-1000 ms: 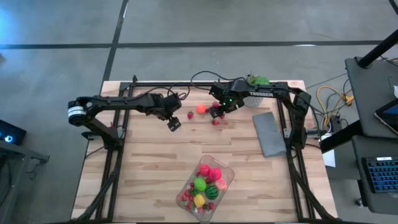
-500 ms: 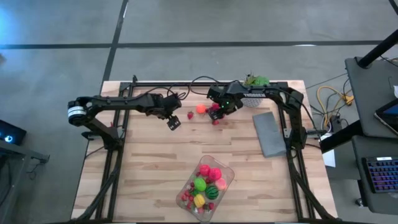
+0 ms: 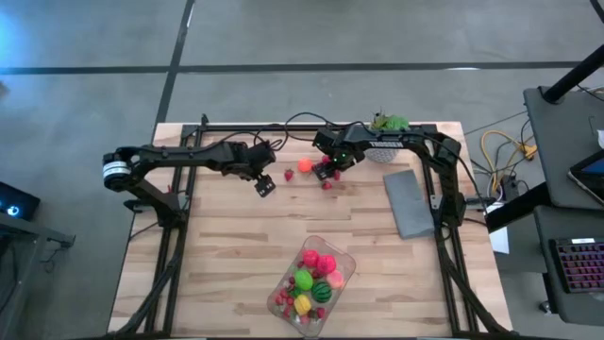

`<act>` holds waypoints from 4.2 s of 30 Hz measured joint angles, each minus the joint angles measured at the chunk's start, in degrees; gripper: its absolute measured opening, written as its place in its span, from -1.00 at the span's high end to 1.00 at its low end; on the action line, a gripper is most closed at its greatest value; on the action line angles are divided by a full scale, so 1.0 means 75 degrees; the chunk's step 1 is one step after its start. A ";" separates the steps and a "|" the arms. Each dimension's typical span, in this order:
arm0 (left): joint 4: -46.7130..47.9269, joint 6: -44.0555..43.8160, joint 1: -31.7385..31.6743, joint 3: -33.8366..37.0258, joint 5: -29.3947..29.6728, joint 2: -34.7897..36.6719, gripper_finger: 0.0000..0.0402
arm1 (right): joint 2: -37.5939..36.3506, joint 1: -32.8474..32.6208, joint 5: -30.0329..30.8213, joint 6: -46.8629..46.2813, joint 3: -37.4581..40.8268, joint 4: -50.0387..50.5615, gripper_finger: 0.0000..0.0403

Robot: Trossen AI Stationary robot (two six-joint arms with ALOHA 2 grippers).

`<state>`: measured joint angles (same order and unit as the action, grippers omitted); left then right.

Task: Pick and placing Produce into tupperware
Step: Put the red strawberry into the transparent basket

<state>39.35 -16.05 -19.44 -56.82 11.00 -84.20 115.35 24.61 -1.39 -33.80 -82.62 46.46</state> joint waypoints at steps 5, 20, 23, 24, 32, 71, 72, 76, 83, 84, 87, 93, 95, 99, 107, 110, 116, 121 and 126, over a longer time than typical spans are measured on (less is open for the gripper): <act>0.0010 0.0000 0.0000 0.0001 0.0000 0.0000 -0.32 | 0.0000 0.0039 0.0004 0.0004 0.0076 -0.0121 0.00; 0.0007 -0.0003 0.0000 0.0004 -0.0003 0.0000 -0.32 | 0.0006 0.0039 0.0048 0.0197 0.0541 -0.0143 0.00; 0.0006 -0.0003 0.0000 0.0004 -0.0003 0.0000 -0.32 | 0.0006 0.0042 0.0067 0.0237 0.0541 -0.0195 0.03; 0.0006 -0.0003 0.0000 0.0004 -0.0003 0.0000 -0.32 | 0.0006 0.0042 0.0067 0.0256 0.0541 -0.0238 0.05; 0.0007 -0.0003 0.0000 0.0004 -0.0003 0.0000 -0.32 | 0.0006 0.0039 -0.0009 0.0256 0.0538 -0.0258 0.27; -0.0044 0.0057 0.0000 0.0378 -0.0009 0.0006 -0.32 | -0.2862 -0.4421 -0.2557 0.0620 0.0579 -0.0428 0.27; -0.0036 0.0058 0.0000 0.0383 -0.0009 0.0006 -0.32 | -0.2862 -0.4557 -0.2446 0.0531 0.0579 -0.0479 0.27; -0.0059 0.0070 0.0000 0.0377 -0.0009 0.0006 -0.32 | -0.2862 -0.5139 -0.1710 -0.0090 0.0579 -0.0632 0.26; -0.0440 0.0072 0.0002 0.0337 -0.0004 0.0006 -0.32 | -0.2862 -0.6137 0.0344 -0.1732 0.0579 -0.0903 0.26; -0.0546 0.0117 0.0001 0.0328 0.0015 0.0006 -0.32 | -0.2862 -0.6240 0.0549 -0.1971 0.0579 -0.0919 0.25; -0.0931 0.0374 0.0000 0.0327 0.0038 0.0006 -0.32 | -0.2848 -0.6474 0.0785 -0.2630 0.0579 -0.1061 0.19; -0.1159 0.0395 0.0000 0.0278 0.0047 0.0006 -0.32 | -0.2426 -0.6648 0.0724 -0.3027 0.0508 -0.1333 -0.02; -0.1199 0.0396 0.0000 0.0278 0.0050 0.0006 -0.32 | -0.2277 -0.6648 0.0605 -0.3040 0.0455 -0.1292 -0.10; -0.1270 0.0393 0.0000 0.0278 0.0146 0.0006 -0.32 | -0.2313 -0.6629 0.0725 -0.3151 0.0424 -0.1271 -0.20; -0.1858 -0.0722 -0.0332 0.0208 -0.0594 -0.0279 -0.32 | -0.3280 -0.6499 0.3485 -0.4214 0.0337 -0.0301 -0.26; -0.2097 -0.1325 -0.0490 0.0069 -0.0946 -0.0595 -0.32 | -0.3608 -0.6312 0.4012 -0.5203 0.0317 0.0695 -0.26; -0.2493 -0.1408 -0.0510 -0.0159 -0.1230 -0.1323 -0.32 | -0.3899 -0.6037 0.3995 -0.5635 0.0334 0.2100 -0.25; -0.2995 -0.1408 -0.0512 -0.0418 -0.1228 -0.1956 -0.32 | -0.3920 -0.6022 0.3993 -0.5623 0.0353 0.2223 -0.25; -0.2978 -0.1368 -0.0527 -0.0687 -0.1231 -0.2496 -0.32 | -0.3873 -0.6022 0.3960 -0.5492 0.0372 0.2240 -0.26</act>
<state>17.01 -26.32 -23.40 -61.97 1.77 -102.93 86.30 -20.56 28.32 -75.00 -79.83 63.27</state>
